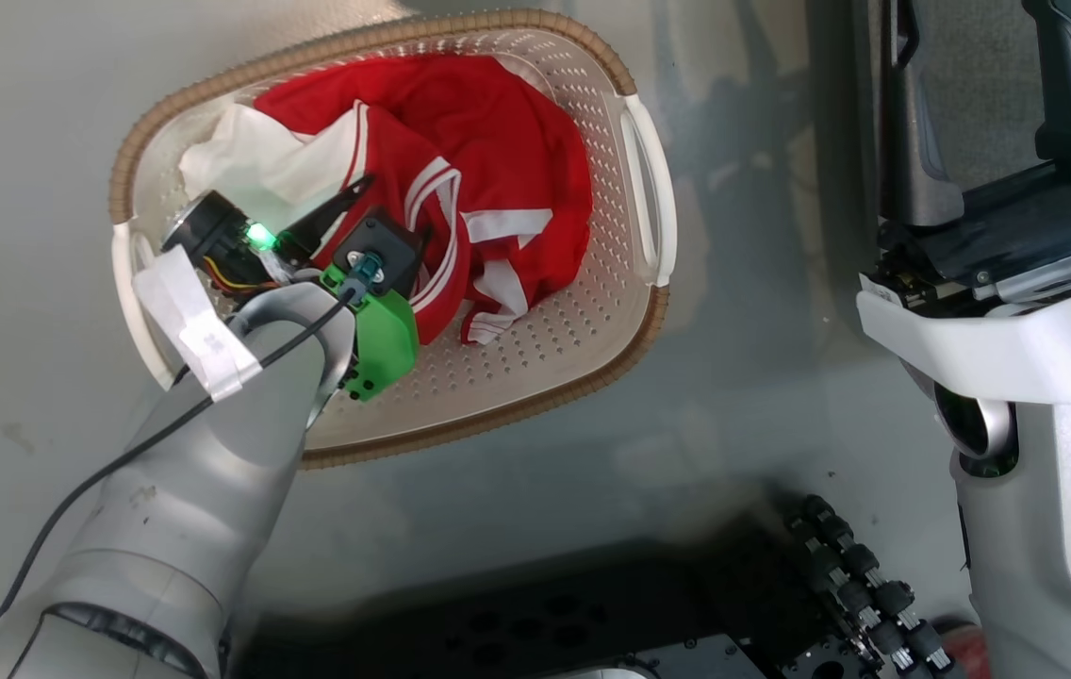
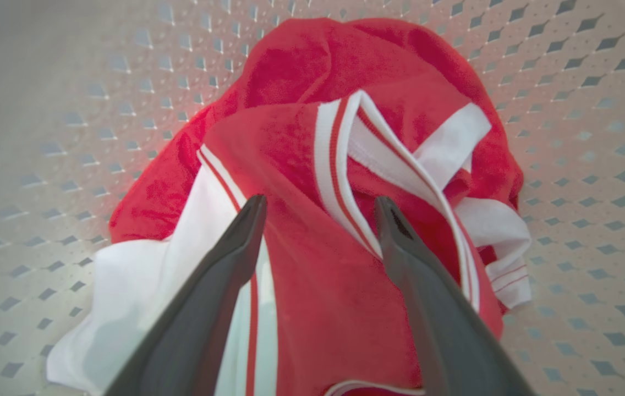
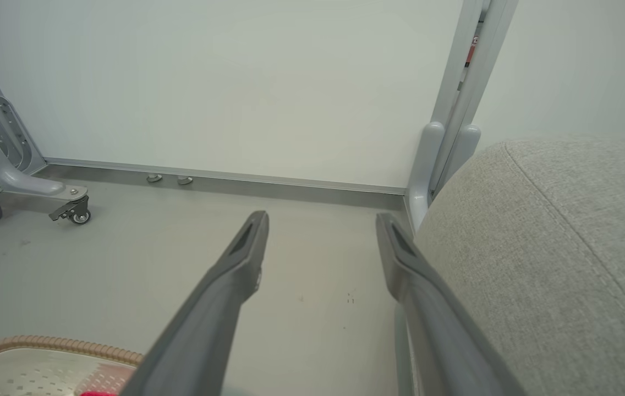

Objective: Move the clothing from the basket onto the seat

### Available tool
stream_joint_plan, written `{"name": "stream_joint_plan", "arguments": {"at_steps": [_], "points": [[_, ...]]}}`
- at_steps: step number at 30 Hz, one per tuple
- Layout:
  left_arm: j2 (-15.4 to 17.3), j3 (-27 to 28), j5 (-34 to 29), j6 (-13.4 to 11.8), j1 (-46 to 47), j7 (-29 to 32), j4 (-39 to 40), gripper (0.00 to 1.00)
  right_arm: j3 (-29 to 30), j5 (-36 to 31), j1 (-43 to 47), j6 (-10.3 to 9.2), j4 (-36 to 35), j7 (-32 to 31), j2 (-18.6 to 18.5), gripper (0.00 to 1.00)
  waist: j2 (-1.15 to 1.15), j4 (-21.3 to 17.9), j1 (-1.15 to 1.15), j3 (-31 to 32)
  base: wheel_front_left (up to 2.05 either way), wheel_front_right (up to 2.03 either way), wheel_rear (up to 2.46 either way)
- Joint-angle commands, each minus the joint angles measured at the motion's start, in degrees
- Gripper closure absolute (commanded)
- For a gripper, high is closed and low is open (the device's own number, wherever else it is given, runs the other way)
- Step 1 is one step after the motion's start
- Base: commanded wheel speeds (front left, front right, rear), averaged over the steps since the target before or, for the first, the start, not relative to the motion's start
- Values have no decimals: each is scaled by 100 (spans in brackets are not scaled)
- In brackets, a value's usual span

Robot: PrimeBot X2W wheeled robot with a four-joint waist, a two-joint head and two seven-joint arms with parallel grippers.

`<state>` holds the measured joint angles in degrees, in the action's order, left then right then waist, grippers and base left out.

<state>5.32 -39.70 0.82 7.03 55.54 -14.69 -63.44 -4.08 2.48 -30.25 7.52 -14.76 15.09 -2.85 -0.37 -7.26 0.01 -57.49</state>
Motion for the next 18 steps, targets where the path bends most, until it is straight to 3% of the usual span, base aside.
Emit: {"name": "stream_joint_plan", "arguments": {"at_steps": [1,14,15,16,18], "points": [[-9,-14,8,-68,185,52,-171,0,-16,12,-70,-6,-55,12,-8,0,37,-96,-1,-162,0,0,0],[-142,90,265,-420,571,279,-878,2,-113,0,-153,-6,-101,12,-8,0,37,-160,-1,-440,0,0,0],[-148,81,280,-399,565,285,-899,80,-128,0,-170,-6,-92,12,-9,0,37,-171,-1,-442,0,0,0],[-153,95,322,-372,557,309,-917,100,-134,0,-181,-6,-85,12,-9,0,37,-179,-1,-438,0,0,0],[-147,67,298,-460,583,293,-943,100,-140,-9,-187,-6,-82,12,-8,0,37,-188,-1,-419,0,0,0]]}}
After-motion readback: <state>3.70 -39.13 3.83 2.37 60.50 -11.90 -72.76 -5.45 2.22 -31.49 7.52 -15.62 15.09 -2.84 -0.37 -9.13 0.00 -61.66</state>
